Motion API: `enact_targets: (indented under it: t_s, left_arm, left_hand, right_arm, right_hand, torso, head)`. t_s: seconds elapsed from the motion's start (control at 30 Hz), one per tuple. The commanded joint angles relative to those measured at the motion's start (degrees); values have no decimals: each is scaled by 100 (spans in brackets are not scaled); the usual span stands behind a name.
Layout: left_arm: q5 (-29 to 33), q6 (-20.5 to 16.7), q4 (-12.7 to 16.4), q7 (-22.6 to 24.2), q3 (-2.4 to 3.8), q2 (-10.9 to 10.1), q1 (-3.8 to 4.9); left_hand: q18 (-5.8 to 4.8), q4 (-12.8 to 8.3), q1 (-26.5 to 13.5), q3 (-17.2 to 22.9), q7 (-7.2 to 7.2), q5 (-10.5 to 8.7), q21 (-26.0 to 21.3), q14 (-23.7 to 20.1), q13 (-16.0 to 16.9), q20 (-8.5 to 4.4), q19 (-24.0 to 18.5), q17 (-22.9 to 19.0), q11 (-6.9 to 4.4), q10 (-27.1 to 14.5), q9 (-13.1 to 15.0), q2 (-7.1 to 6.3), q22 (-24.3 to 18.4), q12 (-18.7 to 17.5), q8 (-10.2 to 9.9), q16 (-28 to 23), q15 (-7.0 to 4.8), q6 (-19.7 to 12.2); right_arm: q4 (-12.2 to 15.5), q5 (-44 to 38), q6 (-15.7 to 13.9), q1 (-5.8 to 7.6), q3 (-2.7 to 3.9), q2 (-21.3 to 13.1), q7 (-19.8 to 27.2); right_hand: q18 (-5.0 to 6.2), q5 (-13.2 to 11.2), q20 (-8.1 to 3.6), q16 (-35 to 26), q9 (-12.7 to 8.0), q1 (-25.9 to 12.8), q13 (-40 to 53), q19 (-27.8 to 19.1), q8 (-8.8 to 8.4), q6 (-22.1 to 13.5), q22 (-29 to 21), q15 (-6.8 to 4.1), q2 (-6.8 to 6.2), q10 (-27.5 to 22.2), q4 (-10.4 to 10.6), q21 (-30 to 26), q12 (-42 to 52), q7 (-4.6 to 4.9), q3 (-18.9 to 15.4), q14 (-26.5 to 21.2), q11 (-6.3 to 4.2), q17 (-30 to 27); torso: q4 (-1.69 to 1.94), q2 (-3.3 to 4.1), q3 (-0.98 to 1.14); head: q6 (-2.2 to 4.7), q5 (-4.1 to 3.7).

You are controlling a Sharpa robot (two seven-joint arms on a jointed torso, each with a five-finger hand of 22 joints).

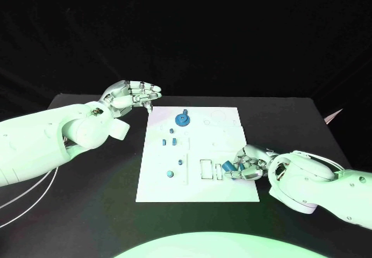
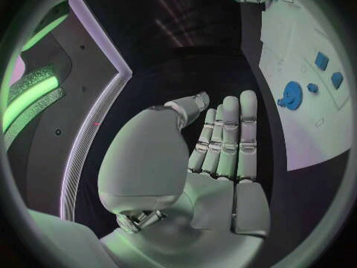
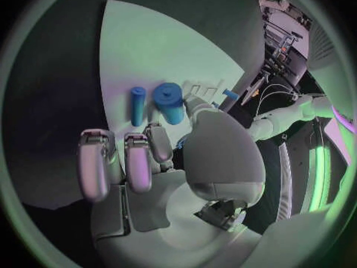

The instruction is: Assemble the parts on the task board

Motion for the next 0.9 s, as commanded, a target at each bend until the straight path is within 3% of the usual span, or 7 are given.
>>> enact_targets:
  t_s: [0.03,0.43,0.67,0.9]
  left_arm:
    - [28,111,18,20,4,2,2]
    - [28,111,14,18,4,-3,2]
    - [28,120,2,12,4,5,2]
    - [28,125,-3,5,4,7,2]
  left_hand:
    - [89,4,-12,16,30,17,4,-24,-6,25,-18,-6,-9,-20,-7,9,7,30,26,-18,2,7]
    - [89,4,-12,16,30,17,4,-24,-6,25,-18,-6,-9,-20,-7,9,7,30,26,-18,2,7]
    - [89,4,-12,16,30,17,4,-24,-6,25,-18,-6,-9,-20,-7,9,7,30,26,-18,2,7]
    - [89,4,-12,16,30,17,4,-24,-6,25,-18,-6,-9,-20,-7,9,7,30,26,-18,2,7]
  right_arm:
    - [-9,-40,181,-64,-46,28,-132]
    - [199,31,-425,-56,-41,-58,74]
    - [420,74,-605,98,-23,-152,97]
    - [579,252,-593,242,-8,-197,106]
  right_hand:
    - [-105,18,-3,28,-13,71,43,494,-2,24,1350,-20,96,70,-3,48,57,-54,-33,492,-5,1001]
    - [-132,287,-49,47,11,255,301,525,52,221,1393,-76,315,292,-2,188,258,-124,35,503,-71,1044]
    - [-157,330,-62,70,1,270,482,551,38,254,1428,-88,368,437,4,314,419,-136,66,514,-84,1095]
    - [-168,339,-66,83,-5,280,522,562,31,268,1443,-92,379,470,1,368,454,-141,77,521,-89,1126]
  torso:
    - [-1,0,1]
    - [-1,-3,1]
    - [-3,-4,2]
    - [0,2,1]
  head:
    - [3,-3]
    - [27,4]
    - [55,-24]
    - [63,-32]
